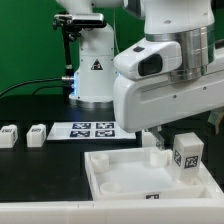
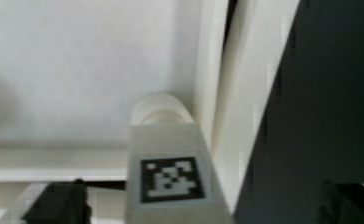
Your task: Assemble one leg
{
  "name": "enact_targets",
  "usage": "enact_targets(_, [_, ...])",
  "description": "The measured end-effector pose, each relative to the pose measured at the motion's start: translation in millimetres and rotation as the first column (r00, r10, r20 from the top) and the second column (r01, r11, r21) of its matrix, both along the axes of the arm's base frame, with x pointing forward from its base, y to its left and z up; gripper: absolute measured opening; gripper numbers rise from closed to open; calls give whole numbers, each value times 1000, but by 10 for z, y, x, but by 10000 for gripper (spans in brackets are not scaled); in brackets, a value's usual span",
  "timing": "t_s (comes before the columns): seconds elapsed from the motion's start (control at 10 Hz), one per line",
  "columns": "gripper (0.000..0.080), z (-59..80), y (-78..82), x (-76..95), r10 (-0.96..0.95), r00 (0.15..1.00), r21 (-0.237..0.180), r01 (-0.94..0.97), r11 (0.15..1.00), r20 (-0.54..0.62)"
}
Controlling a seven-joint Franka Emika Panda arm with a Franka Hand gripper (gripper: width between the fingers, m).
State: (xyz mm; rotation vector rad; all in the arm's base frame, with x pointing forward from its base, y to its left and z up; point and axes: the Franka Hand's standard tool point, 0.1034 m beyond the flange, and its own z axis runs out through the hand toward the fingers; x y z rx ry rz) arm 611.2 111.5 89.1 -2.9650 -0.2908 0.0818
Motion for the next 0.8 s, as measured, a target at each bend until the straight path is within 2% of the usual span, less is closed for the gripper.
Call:
enact_targets(0.2, [649, 27, -102, 71, -4, 1000, -8, 4, 1000, 12])
enact_targets(0.4, [649, 40, -74, 92, -18, 1000, -7, 18, 1000, 12])
enact_targets(0.8, [649, -29, -41, 89, -15, 1000, -6, 15, 1000, 5])
